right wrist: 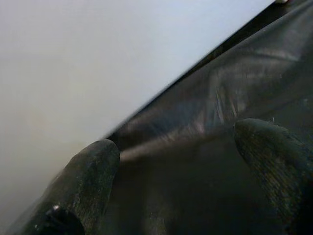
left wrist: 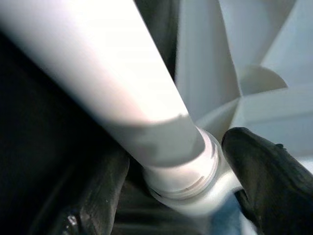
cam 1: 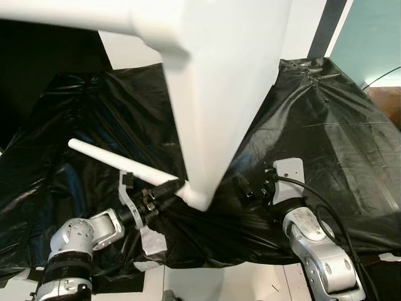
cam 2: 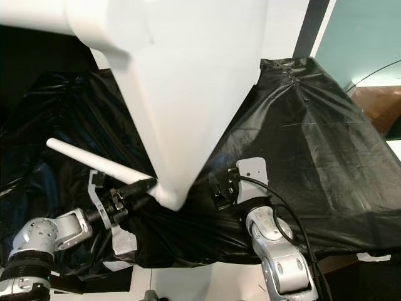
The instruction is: Building children table
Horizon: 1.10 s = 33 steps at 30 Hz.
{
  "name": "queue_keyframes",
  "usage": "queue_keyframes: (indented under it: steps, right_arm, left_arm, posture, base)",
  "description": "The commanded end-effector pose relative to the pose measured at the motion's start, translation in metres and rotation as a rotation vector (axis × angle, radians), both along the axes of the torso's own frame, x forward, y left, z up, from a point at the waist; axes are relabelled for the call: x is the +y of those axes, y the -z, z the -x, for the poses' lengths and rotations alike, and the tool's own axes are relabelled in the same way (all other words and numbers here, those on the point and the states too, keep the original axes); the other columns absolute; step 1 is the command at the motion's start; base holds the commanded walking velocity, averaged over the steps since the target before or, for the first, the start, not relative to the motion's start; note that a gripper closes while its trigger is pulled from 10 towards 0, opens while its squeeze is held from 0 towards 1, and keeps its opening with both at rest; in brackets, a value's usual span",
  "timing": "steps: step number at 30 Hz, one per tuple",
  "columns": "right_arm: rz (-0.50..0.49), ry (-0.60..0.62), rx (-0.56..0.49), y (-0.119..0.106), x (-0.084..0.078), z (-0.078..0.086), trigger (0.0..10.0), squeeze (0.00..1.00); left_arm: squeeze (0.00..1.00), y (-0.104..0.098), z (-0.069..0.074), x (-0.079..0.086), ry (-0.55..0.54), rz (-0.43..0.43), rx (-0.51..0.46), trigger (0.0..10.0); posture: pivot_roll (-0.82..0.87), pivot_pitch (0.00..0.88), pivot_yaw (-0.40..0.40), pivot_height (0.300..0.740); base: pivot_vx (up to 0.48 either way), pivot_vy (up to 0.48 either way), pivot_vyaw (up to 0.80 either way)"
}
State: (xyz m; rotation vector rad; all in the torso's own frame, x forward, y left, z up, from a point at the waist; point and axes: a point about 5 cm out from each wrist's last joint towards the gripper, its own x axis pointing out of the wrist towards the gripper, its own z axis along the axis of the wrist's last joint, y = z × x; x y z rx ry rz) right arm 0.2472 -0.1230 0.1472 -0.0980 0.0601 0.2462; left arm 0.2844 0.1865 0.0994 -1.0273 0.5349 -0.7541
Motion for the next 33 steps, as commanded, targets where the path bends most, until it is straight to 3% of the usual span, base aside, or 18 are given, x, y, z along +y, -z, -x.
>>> queue_keyframes:
  steps: [1, 8, 10, 11, 12, 13, 17, 19, 22, 23, 25, 27, 28, 30, 31, 33]
  right_arm:
    - [0.002, -0.007, 0.015, 0.002, 0.002, 0.003, 10.0, 0.00]
    - [0.004, -0.006, 0.021, 0.003, 0.001, 0.003, 10.0, 0.00]
    - [0.004, -0.006, 0.022, 0.003, 0.001, 0.004, 10.0, 0.00]
    - [0.004, -0.007, 0.023, 0.003, 0.001, 0.004, 10.0, 0.00]
    - [0.004, -0.007, 0.023, 0.003, 0.001, 0.004, 10.0, 0.00]
    - [0.004, -0.008, 0.024, 0.003, 0.001, 0.004, 10.0, 0.00]
    - [0.005, -0.008, 0.025, 0.003, 0.001, 0.004, 10.0, 0.00]
    - [0.007, -0.009, 0.028, 0.004, 0.000, 0.004, 10.0, 0.00]
    - [0.008, -0.011, 0.030, 0.004, 0.000, 0.004, 10.0, 0.00]
    - [0.010, -0.018, 0.029, 0.004, 0.001, 0.002, 10.0, 0.00]
    - [0.010, -0.018, 0.029, 0.004, 0.001, 0.002, 10.0, 0.00]
    - [0.010, -0.020, 0.028, 0.004, 0.001, 0.001, 10.0, 0.00]
    - [0.010, -0.020, 0.028, 0.004, 0.001, 0.001, 10.0, 0.00]
    - [0.011, -0.019, 0.026, 0.004, 0.002, 0.000, 10.0, 0.00]
    - [0.011, -0.019, 0.026, 0.004, 0.002, 0.000, 10.0, 0.00]
    - [0.011, -0.016, 0.027, 0.005, 0.001, 0.001, 10.0, 0.00]
  left_arm:
    - [0.00, -0.014, -0.004, 0.020, -0.070, 0.028, -0.073, 10.0]
    - [0.00, -0.023, 0.005, 0.022, 0.005, 0.076, -0.094, 10.0]
    - [0.00, -0.024, 0.012, 0.020, 0.066, 0.091, -0.077, 10.0]
    - [0.00, -0.022, 0.022, 0.017, 0.150, 0.093, -0.052, 10.0]
    - [0.00, -0.022, 0.022, 0.017, 0.150, 0.093, -0.052, 10.0]
    - [0.00, -0.021, 0.032, 0.015, 0.222, 0.095, -0.032, 10.0]
    - [0.00, -0.022, 0.040, 0.020, 0.264, 0.099, -0.068, 10.0]
    - [0.00, -0.035, 0.033, 0.033, 0.181, 0.102, -0.203, 10.0]
    - [0.00, -0.040, 0.028, 0.037, 0.134, 0.084, -0.271, 10.0]
    - [0.00, -0.046, 0.012, 0.039, -0.001, -0.024, -0.411, 10.0]
    - [0.00, -0.046, 0.012, 0.039, -0.001, -0.024, -0.411, 10.0]
    - [0.00, -0.048, 0.001, 0.038, -0.105, -0.138, -0.487, 10.0]
    - [0.00, -0.048, 0.001, 0.038, -0.105, -0.138, -0.487, 10.0]
    - [0.00, -0.048, -0.012, 0.040, -0.222, -0.256, -0.513, 10.0]
    - [0.00, -0.048, -0.012, 0.040, -0.222, -0.256, -0.513, 10.0]
    - [0.00, -0.045, -0.020, 0.043, -0.295, -0.403, -0.552, 10.0]
  posture:
    - [-0.06, 0.085, 0.039, 0.740]
    - [-0.06, 0.087, 0.037, 0.740]
    - [-0.06, 0.087, 0.037, 0.740]
    - [-0.06, 0.088, 0.037, 0.740]
    - [-0.06, 0.088, 0.037, 0.740]
    - [-0.06, 0.089, 0.036, 0.740]
    - [-0.06, 0.090, 0.035, 0.740]
    - [-0.06, 0.088, 0.031, 0.740]
    - [-0.06, 0.086, 0.030, 0.740]
    - [-0.06, 0.081, 0.029, 0.740]
    - [-0.06, 0.081, 0.029, 0.740]
    - [-0.06, 0.079, 0.030, 0.740]
    - [-0.06, 0.079, 0.030, 0.740]
    - [-0.06, 0.075, 0.033, 0.740]
    - [-0.06, 0.075, 0.033, 0.740]
    - [-0.07, 0.073, 0.036, 0.740]
  base:
    - [0.000, 0.000, 0.00]
    - [0.000, 0.000, 0.00]
    - [0.000, 0.000, 0.00]
    - [0.000, 0.000, 0.00]
    - [0.000, 0.000, 0.00]
    - [0.000, 0.000, 0.00]
    - [0.000, 0.000, 0.00]
    - [0.000, 0.000, 0.00]
    - [0.000, 0.000, 0.00]
    - [0.000, 0.000, 0.00]
    - [0.000, 0.000, 0.00]
    - [0.000, 0.000, 0.00]
    - [0.000, 0.000, 0.00]
    - [0.000, 0.000, 0.00]
    - [0.000, 0.000, 0.00]
    - [0.000, 0.000, 0.00]
